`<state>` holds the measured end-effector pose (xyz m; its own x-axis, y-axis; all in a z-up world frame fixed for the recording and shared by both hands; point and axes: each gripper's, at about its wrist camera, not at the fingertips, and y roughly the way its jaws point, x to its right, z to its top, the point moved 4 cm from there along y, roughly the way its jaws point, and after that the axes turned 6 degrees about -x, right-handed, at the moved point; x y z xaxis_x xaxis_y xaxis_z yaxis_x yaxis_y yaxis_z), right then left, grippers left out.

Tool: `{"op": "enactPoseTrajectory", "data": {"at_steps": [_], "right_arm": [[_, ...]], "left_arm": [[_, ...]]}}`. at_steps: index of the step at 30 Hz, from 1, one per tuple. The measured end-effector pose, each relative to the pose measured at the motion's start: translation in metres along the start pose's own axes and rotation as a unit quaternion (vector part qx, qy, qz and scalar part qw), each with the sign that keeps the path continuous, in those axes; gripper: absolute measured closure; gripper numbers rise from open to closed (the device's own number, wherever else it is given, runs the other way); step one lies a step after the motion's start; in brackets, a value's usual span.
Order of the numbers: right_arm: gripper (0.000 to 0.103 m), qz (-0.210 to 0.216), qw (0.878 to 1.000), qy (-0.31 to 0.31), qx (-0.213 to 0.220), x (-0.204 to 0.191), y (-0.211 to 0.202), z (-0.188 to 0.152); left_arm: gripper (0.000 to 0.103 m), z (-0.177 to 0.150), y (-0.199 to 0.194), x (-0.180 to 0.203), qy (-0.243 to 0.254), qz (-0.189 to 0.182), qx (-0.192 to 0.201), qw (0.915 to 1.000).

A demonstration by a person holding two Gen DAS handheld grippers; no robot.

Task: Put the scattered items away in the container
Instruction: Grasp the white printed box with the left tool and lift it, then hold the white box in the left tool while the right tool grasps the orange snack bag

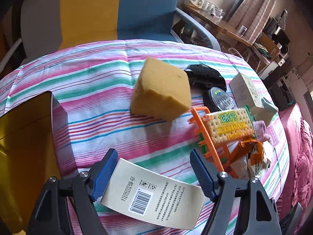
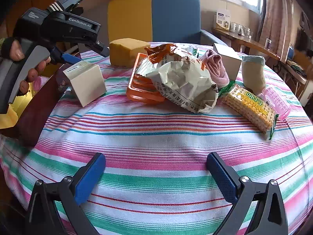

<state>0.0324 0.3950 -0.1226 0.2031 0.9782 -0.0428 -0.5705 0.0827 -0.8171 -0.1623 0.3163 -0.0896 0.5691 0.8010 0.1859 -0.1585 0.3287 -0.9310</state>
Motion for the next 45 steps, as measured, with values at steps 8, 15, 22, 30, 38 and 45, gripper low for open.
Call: {"op": "enactPoseTrajectory", "data": {"at_steps": [8, 15, 22, 30, 38, 45], "right_arm": [[0.0, 0.011, 1.0, -0.025, -0.007, 0.0, 0.0, -0.001], [0.0, 0.021, 0.998, -0.046, -0.028, 0.006, -0.012, -0.014], [0.0, 0.016, 0.998, -0.031, -0.058, 0.032, -0.028, -0.025], [0.0, 0.042, 0.994, 0.084, -0.062, 0.058, -0.037, -0.006], [0.0, 0.023, 0.992, 0.125, 0.0, 0.049, -0.04, 0.09], [0.006, 0.052, 0.995, 0.079, -0.022, 0.01, -0.004, 0.146]], "left_arm": [[0.026, -0.035, -0.009, 0.029, 0.044, 0.002, -0.003, 0.999], [0.026, -0.08, -0.025, 0.044, 0.069, 0.006, 0.006, 0.9976], [0.026, -0.126, -0.05, 0.059, 0.122, 0.012, 0.045, 0.9914], [0.025, -0.164, -0.065, 0.069, 0.155, -0.005, 0.087, 0.984], [0.023, -0.168, -0.06, 0.062, 0.137, -0.045, 0.095, 0.985], [0.017, -0.169, -0.054, 0.053, 0.113, -0.077, 0.086, 0.9869]]}}
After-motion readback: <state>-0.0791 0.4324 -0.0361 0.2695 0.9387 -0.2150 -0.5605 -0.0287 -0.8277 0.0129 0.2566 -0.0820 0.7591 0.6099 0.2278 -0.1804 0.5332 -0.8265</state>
